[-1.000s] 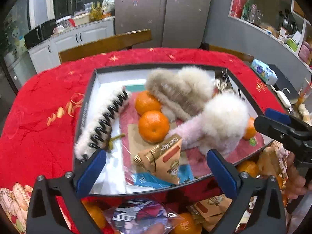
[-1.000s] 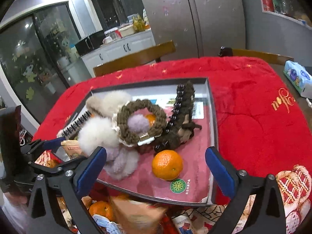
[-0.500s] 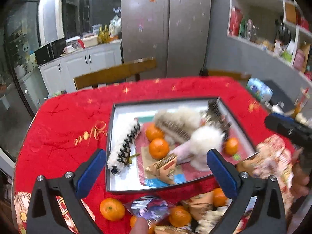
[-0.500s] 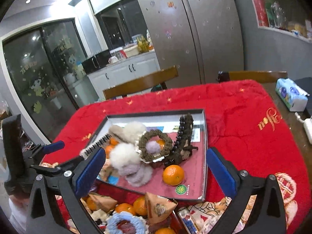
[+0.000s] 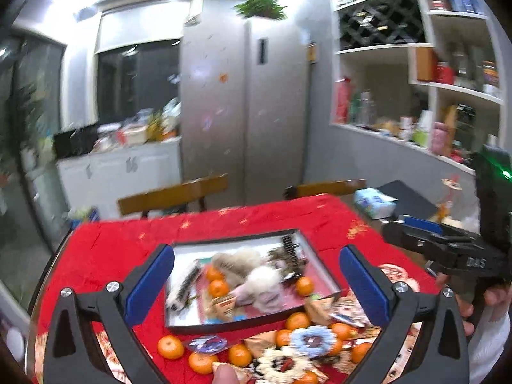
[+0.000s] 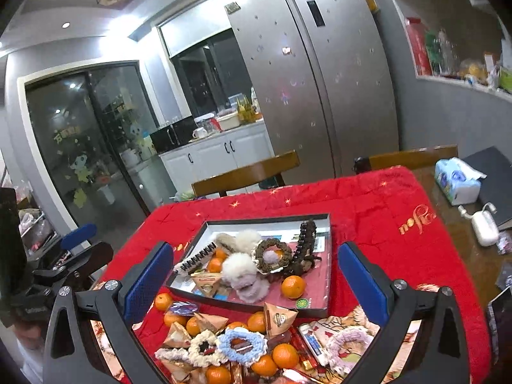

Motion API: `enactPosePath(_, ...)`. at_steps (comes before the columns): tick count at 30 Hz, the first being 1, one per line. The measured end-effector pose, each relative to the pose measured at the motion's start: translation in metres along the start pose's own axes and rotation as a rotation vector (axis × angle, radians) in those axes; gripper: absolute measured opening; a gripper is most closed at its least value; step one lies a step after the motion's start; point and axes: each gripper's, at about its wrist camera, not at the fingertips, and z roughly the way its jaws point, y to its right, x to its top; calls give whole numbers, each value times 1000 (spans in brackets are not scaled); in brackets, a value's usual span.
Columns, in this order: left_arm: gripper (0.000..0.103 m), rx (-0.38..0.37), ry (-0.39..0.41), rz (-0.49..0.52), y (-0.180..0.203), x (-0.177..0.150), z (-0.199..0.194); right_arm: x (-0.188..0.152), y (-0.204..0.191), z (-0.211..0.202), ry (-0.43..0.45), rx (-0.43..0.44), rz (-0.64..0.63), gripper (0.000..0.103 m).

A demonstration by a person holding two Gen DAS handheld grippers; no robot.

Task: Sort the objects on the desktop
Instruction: 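Withdraw both open tools from the tray back toward the pile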

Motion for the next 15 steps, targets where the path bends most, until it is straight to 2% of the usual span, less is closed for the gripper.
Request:
enactPosePath(2,103,-5,0,15,10,4,-11,0,-3,-14,20,-7,-18,103)
enactPosePath(9,103,56,60,110,43,-2,-46,-8,-10,-49,62,-15,-51,103)
enactPosePath(13,103,40,62,103,48,-11,-61,-14,-13,-60,69,-12,-59,103)
enactPosePath(15,103,60,68,100,49,-15,-69,-18,-14,-65,66,1,-63,103)
